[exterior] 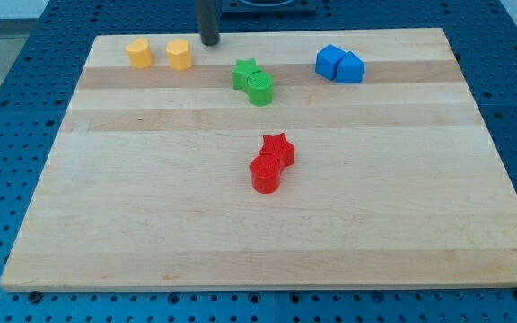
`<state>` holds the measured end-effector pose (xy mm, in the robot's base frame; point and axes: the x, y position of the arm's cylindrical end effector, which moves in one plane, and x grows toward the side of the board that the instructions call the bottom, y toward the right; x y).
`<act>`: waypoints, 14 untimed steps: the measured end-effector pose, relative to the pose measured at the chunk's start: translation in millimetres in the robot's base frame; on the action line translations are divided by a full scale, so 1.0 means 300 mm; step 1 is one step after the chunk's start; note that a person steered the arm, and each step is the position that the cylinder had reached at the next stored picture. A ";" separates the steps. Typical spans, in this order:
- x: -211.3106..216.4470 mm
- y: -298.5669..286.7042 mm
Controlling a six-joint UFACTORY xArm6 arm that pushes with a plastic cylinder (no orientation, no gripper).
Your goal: Move the green circle along with green star bit a up
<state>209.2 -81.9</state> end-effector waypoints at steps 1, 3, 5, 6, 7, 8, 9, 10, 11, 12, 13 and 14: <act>0.091 0.035; 0.211 -0.158; 0.541 -0.140; 0.633 0.045; 0.638 0.193; 0.619 0.245; 0.586 0.254; 0.547 0.277; 0.505 0.300; 0.462 0.300; 0.436 0.300; 0.425 0.297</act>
<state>336.6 7.2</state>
